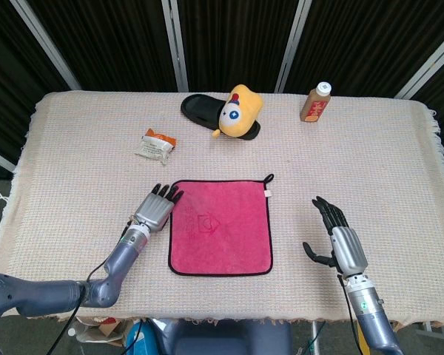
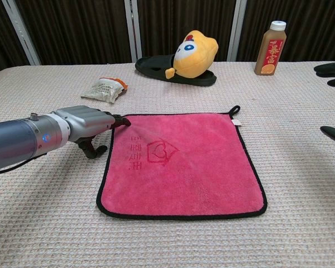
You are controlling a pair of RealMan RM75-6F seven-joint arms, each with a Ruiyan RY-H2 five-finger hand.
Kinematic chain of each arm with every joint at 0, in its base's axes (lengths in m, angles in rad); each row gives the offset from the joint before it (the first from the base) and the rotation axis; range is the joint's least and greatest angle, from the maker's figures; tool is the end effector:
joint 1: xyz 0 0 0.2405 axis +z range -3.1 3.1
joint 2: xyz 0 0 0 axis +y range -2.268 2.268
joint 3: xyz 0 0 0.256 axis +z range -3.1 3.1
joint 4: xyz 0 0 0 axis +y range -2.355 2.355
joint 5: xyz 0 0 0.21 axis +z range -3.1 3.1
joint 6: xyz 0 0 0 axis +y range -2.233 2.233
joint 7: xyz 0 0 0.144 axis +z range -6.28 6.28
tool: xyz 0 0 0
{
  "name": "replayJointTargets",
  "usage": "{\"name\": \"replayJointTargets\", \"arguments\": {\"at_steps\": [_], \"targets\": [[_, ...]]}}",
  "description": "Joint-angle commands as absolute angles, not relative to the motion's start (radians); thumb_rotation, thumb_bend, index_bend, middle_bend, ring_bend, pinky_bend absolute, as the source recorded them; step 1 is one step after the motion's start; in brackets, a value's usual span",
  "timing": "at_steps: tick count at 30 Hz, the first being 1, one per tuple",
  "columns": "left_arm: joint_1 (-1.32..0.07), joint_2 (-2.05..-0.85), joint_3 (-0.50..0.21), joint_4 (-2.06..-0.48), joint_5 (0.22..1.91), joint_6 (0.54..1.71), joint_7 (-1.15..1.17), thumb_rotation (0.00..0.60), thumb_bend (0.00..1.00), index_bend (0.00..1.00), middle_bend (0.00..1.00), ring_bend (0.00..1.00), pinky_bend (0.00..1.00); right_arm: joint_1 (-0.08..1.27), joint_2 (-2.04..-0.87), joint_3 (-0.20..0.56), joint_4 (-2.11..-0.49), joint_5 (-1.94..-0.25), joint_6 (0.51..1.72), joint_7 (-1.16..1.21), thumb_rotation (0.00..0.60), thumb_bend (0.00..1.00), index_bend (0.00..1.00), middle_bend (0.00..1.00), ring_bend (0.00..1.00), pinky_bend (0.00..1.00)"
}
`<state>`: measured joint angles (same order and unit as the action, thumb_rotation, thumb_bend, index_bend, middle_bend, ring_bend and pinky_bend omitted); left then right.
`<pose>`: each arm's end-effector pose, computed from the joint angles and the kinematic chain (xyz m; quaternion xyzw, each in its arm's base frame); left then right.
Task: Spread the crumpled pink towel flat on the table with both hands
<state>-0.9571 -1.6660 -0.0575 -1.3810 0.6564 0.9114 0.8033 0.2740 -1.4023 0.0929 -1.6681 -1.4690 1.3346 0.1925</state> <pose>-0.1453 0.3542 -0.0678 -0.8155 -0.3101 -0.1857 0.4520 -0.2274 -0.2315 0.0551 0.5444 -0.5216 0.5293 0.3891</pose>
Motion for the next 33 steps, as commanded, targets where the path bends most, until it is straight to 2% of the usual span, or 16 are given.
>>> {"name": "replayJointTargets", "arguments": {"at_steps": [1,6,13,16,24,33], "targets": [[-0.955,-1.664,-0.056,-1.379,0.656,0.909,0.800,0.600,0.60,0.03,0.00,0.00,0.00,0.275,-1.404,0.094,-1.668,-1.468,1.333,0.194,0.600,0.35,0.00,0.00,0.00,0.00],[-0.948,-1.664,-0.063,-1.385,0.672,0.912,0.772,0.600,0.56,0.01,0.00,0.00,0.00,0.274,-1.406,0.094,-1.665,-1.468,1.333,0.194,0.600,0.35,0.01,0.00,0.00,0.00],[-0.921,-1.648,-0.085,-1.431,0.768,0.928,0.666,0.600,0.24,0.00,0.00,0.00,0.00,0.276,-1.404,0.093,-1.661,-1.465,1.327,0.189,0.600,0.35,0.01,0.00,0.00,0.00],[-0.899,-1.629,-0.094,-1.470,0.820,0.950,0.610,0.600,0.16,0.00,0.00,0.00,0.00,0.277,-1.403,0.092,-1.655,-1.469,1.325,0.183,0.600,0.35,0.01,0.00,0.00,0.00],[-0.757,-1.566,-0.098,-1.594,1.013,1.183,0.413,0.600,0.12,0.00,0.00,0.00,0.00,0.281,-1.407,0.088,-1.604,-1.483,1.330,0.122,0.600,0.35,0.01,0.00,0.00,0.00],[-0.526,-1.428,0.035,-1.671,1.194,1.421,0.218,0.600,0.10,0.00,0.00,0.00,0.00,0.260,-1.392,0.059,-1.563,-1.487,1.344,-0.004,0.600,0.35,0.01,0.00,0.00,0.00]]}}
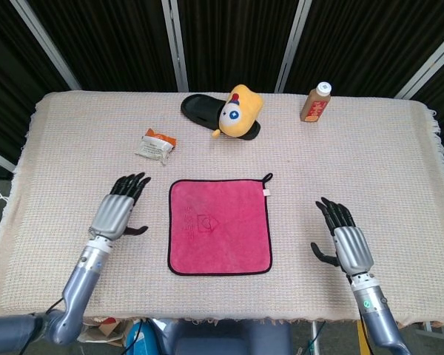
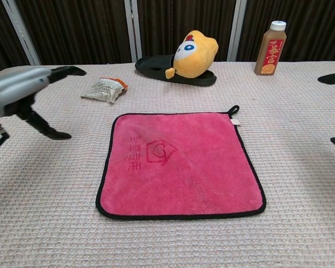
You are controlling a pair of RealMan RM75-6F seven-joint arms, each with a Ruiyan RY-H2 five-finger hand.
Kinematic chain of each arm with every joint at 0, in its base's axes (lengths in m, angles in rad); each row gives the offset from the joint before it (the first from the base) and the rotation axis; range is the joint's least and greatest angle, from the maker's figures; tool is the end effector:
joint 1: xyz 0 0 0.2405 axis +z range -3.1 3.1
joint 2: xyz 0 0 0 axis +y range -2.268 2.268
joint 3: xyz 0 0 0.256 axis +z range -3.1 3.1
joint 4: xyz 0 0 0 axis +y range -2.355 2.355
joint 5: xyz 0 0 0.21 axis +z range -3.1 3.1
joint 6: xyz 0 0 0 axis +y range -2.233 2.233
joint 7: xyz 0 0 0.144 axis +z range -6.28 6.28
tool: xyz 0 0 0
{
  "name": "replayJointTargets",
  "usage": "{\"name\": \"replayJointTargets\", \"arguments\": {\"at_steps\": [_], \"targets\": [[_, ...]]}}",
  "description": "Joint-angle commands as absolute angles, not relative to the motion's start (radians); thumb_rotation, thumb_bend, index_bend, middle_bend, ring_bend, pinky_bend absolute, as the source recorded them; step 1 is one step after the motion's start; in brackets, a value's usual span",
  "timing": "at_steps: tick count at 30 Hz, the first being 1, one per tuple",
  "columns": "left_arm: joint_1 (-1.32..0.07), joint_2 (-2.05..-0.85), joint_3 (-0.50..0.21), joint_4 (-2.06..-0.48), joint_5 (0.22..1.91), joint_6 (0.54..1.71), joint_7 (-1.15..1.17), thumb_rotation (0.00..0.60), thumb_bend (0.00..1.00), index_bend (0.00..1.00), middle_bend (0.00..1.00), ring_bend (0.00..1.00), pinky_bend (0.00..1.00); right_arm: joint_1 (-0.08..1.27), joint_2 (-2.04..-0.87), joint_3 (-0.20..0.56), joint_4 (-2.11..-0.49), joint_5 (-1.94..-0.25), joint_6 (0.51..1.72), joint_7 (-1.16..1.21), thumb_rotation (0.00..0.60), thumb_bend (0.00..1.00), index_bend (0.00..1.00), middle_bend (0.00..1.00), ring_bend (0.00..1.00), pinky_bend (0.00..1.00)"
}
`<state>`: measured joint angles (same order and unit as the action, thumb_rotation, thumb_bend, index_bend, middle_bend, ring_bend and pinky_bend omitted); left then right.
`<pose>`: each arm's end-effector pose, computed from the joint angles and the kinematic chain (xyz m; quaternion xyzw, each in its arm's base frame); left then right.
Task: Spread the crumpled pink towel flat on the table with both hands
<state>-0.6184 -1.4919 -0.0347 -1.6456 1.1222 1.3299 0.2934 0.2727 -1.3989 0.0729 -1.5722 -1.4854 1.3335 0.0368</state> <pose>-0.1799 0.2931 0.0211 -0.6593 -0.4105 -0.4210 0.4686 -0.2501 -0.2328 0.0566 0.6075 -0.4524 0.4692 0.4539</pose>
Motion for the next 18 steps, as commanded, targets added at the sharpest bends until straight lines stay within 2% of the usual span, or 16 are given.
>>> {"name": "replayJointTargets", "arguments": {"at_steps": [1,10,18], "targets": [[-0.502,-1.416,0.050,-1.665,1.211,1.446,0.202,0.600,0.09,0.00,0.00,0.00,0.00,0.253,-1.389,0.053,-1.564,-1.488,1.350,-0.014,0.600,0.35,0.01,0.00,0.00,0.00],[-0.308,-1.329,0.154,-1.588,1.343,1.630,0.049,0.600,0.07,0.00,0.00,0.00,0.00,0.174,-1.363,0.015,-1.546,-1.530,1.471,-0.086,0.600,0.35,0.00,0.00,0.00,0.00],[-0.188,-1.305,0.178,-1.496,1.410,1.753,-0.022,0.600,0.07,0.00,0.00,0.00,0.00,0.126,-1.343,-0.008,-1.544,-1.576,1.551,-0.095,0.600,0.35,0.00,0.00,0.00,0.00]]}}
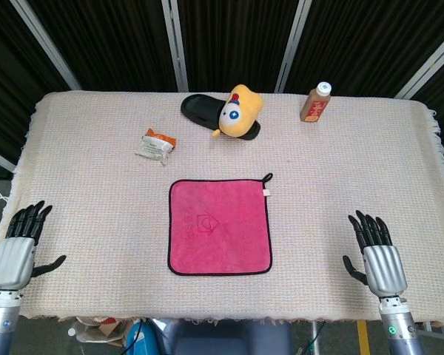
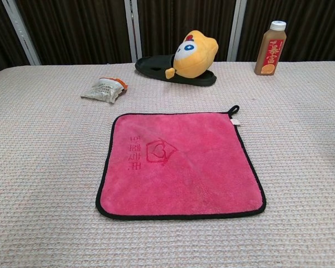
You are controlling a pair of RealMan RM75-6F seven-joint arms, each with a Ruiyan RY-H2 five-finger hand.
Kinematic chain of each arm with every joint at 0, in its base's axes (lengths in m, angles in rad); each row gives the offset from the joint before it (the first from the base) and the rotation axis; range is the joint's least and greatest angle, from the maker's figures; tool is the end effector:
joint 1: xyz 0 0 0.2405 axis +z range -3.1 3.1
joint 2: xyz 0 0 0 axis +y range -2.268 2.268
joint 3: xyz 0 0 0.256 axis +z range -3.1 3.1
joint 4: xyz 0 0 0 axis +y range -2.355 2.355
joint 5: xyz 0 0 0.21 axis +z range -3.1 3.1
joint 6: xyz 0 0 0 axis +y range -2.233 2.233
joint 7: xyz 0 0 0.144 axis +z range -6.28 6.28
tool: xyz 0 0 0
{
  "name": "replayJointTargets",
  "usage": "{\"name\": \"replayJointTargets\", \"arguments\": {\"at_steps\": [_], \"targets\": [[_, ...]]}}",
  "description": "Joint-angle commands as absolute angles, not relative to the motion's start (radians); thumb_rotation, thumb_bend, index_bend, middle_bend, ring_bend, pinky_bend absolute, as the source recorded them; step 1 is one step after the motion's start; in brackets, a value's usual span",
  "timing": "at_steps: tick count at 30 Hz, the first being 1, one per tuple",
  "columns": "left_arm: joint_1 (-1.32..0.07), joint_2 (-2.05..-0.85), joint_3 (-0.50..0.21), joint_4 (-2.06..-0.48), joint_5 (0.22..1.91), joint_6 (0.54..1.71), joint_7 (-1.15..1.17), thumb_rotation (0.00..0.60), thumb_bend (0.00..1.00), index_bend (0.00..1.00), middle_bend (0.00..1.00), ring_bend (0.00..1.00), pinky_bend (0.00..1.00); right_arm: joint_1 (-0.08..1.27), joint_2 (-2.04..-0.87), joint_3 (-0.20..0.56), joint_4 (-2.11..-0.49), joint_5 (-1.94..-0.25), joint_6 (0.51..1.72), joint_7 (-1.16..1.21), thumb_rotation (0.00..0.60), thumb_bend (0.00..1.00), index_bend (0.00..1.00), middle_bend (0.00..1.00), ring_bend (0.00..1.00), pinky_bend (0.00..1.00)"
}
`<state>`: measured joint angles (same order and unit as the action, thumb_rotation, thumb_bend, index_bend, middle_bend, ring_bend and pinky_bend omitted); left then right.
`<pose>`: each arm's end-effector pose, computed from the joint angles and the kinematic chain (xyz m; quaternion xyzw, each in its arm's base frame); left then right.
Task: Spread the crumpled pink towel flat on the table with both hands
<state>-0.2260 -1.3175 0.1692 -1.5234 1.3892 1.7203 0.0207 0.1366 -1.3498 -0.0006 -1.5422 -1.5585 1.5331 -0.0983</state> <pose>-0.3011 0.1786 0.1119 -0.5799 -0.3828 -0.4298 0.5766 -0.2823 -0.1839 0.0882 0.6116 -0.3781 0.4310 0.5452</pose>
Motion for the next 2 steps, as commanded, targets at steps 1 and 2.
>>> {"name": "replayJointTargets", "arguments": {"at_steps": [1,2], "targets": [[-0.179,-1.302,0.178,-1.488,1.413,1.756,-0.033,0.600,0.07,0.00,0.00,0.00,0.00,0.124,-1.339,-0.010,-1.547,-1.584,1.556,-0.089,0.600,0.35,0.00,0.00,0.00,0.00],[-0.172,-1.300,0.178,-1.482,1.415,1.755,-0.043,0.600,0.07,0.00,0.00,0.00,0.00,0.122,-1.336,-0.011,-1.550,-1.590,1.560,-0.083,0.600,0.35,0.00,0.00,0.00,0.00]]}}
